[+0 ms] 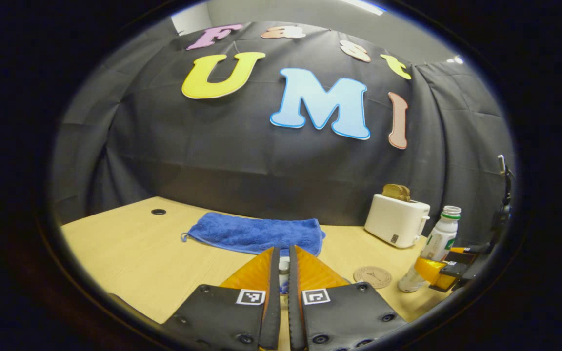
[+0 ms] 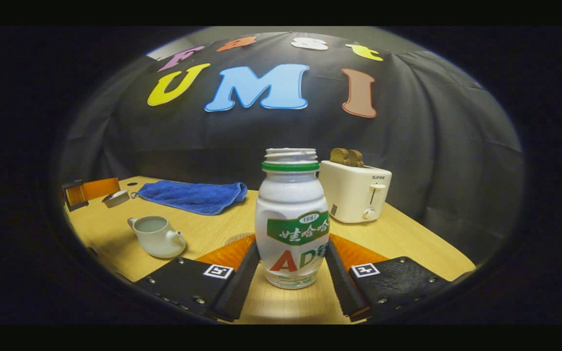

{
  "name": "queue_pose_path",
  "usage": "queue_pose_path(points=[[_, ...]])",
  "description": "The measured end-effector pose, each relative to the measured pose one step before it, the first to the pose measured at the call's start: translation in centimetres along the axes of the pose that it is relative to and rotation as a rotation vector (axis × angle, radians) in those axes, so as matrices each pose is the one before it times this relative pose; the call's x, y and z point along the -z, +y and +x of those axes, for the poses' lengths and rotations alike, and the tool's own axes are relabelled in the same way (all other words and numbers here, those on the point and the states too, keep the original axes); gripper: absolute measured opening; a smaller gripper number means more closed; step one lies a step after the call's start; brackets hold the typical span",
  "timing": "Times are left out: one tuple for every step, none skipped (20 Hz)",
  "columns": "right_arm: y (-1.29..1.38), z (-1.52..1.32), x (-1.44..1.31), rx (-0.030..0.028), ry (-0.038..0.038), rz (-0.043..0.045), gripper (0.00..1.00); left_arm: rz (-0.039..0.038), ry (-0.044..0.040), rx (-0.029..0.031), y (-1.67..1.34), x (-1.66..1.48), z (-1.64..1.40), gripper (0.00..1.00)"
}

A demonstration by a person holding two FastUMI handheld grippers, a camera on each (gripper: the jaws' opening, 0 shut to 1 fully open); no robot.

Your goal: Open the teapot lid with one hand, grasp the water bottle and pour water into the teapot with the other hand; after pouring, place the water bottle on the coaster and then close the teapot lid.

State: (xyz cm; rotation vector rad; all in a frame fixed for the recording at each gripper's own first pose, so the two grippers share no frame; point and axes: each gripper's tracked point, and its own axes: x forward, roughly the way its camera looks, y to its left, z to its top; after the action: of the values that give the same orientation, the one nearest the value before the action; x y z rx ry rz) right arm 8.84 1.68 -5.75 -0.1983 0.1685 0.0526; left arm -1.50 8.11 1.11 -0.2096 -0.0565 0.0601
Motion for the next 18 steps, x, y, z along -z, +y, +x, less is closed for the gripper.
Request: queue_pose_path(points=[[-0.022,-0.039,-0.232,0.01222,-0.00078,-0.04178,0.73,0.0017,-0.00035,-0.00634,0.206,-0.039,-0.035,0.13],[-0.079,0.008,-0.141,0.01702,0.00001,-0.05092,0.73,0.00335,0.00021,-0.00613,0.204,0.07,-0.041,0.13],[-0.108,0.038,-0.253,0.01555,-0.00285,-0.05519,0.73,0.00423,0.00018,-0.00702,0.27,-0.122,0.015,0.13],[-0.076,0.105,-0.128,0.01057,-0.00418,-0.05627,0.73,0.00472,0.00125,-0.00685,0.355,0.063,0.014,0.17],[0.033,-0.004,-0.268,0.0091,-0.00662,-0.05636,0.74,0.00464,0.00116,-0.00673,0.219,-0.046,0.038,0.17],[-0.172,0.18,-0.25,0.0098,-0.00559,-0.053,0.73,0.00423,-0.00015,-0.00713,0.197,0.03,-0.078,0.17],[0.024,0.129,-0.353,0.00645,-0.00744,-0.05243,0.73,0.0038,-0.00082,-0.00671,0.257,-0.095,-0.043,0.17],[-0.009,0.098,-0.255,0.0064,-0.01159,-0.05099,0.73,0.00315,-0.00116,-0.00666,0.29,-0.082,-0.049,0.14],[-0.003,0.127,-0.376,0.00833,-0.00896,-0.05038,0.73,0.00222,-0.00064,-0.00696,0.265,-0.103,-0.041,0.14],[-0.059,0.041,-0.383,0.00686,-0.01209,-0.05025,0.73,0.00039,-0.00112,-0.00737,0.376,0.035,-0.043,0.14],[0.071,0.12,-0.414,0.00618,-0.01235,-0.05138,0.73,0.00032,-0.00103,-0.00678,0.321,-0.127,-0.012,0.14],[0.034,0.163,-0.397,0.00461,-0.01687,-0.05397,0.73,-0.00058,-0.00141,-0.00804,0.329,-0.001,-0.098,0.13],[0.155,0.089,-0.488,0.0031,-0.01249,-0.04351,0.73,-0.00043,-0.00208,-0.00739,0.364,-0.202,-0.011,0.13],[0.031,0.126,-0.425,0.00449,-0.01615,-0.04793,0.73,0.00076,-0.0015,-0.00815,0.408,-0.075,-0.129,0.13],[0.049,0.155,-0.663,0.0071,-0.02239,-0.06731,0.73,0.0055,-0.00003,-0.01199,0.463,-0.047,-0.083,0.13],[0.02,0.281,-0.525,0.0039,-0.01396,-0.04335,0.73,0.00934,0.00128,-0.0137,0.495,0.005,-0.037,0.14],[0.112,0.079,-0.636,-0.0018,-0.01722,-0.04568,0.73,0.00941,0.00039,-0.01208,0.452,-0.085,-0.076,0.14],[0.404,-0.239,-0.108,-0.00277,-0.0117,-0.0369,0.73,0.00424,-0.00004,-0.00747,0.379,-0.123,0.025,0.14]])
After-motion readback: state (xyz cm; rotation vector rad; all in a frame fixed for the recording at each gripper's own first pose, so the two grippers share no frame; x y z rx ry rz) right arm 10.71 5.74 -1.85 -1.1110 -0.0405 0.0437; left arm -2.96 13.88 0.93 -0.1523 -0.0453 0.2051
